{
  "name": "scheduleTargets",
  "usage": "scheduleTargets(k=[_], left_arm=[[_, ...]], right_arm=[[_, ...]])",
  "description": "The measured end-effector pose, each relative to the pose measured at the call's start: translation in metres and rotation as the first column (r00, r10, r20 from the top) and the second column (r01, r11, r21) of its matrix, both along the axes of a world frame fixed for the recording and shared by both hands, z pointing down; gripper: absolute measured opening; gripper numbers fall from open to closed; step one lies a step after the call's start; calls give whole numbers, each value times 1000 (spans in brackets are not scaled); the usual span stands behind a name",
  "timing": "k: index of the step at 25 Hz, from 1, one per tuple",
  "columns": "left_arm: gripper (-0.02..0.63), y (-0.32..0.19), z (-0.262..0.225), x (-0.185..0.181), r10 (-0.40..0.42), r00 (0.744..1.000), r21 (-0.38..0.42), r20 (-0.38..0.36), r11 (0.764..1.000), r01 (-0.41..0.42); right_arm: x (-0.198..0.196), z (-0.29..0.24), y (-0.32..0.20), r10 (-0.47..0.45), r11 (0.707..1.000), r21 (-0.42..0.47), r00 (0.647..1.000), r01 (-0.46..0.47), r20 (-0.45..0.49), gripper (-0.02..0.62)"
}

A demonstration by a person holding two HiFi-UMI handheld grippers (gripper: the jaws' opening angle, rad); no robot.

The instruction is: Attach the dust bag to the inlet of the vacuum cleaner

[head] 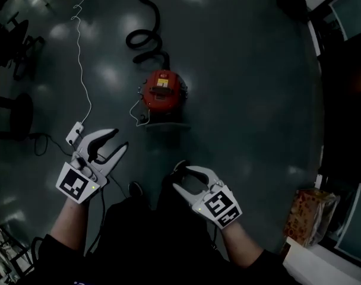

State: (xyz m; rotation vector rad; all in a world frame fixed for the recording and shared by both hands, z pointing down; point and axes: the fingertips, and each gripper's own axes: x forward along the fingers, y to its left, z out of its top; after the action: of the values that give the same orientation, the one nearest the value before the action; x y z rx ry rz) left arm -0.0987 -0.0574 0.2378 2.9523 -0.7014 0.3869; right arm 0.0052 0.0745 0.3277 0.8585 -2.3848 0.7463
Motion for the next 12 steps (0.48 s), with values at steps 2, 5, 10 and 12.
scheduleTargets(k=[2,5,10,12], left_arm=[[150,26,-11,-19,-24,998,-34,-63,999,22],[148,73,-23,-50,-13,994,-61,-112,998,6],[132,138,-41,-77,75,990,-23,-117,997,-78],[132,162,-53,-85,95,987,-31,-126,995,-100]], right_arm=[[-22,-16,12,27,999,26,1000,-27,10,206],[-57,-40,34,70,995,71,997,-71,9,206],[-89,-80,50,148,978,140,988,-152,36,199],[-104,-97,64,156,974,158,985,-165,70,199]])
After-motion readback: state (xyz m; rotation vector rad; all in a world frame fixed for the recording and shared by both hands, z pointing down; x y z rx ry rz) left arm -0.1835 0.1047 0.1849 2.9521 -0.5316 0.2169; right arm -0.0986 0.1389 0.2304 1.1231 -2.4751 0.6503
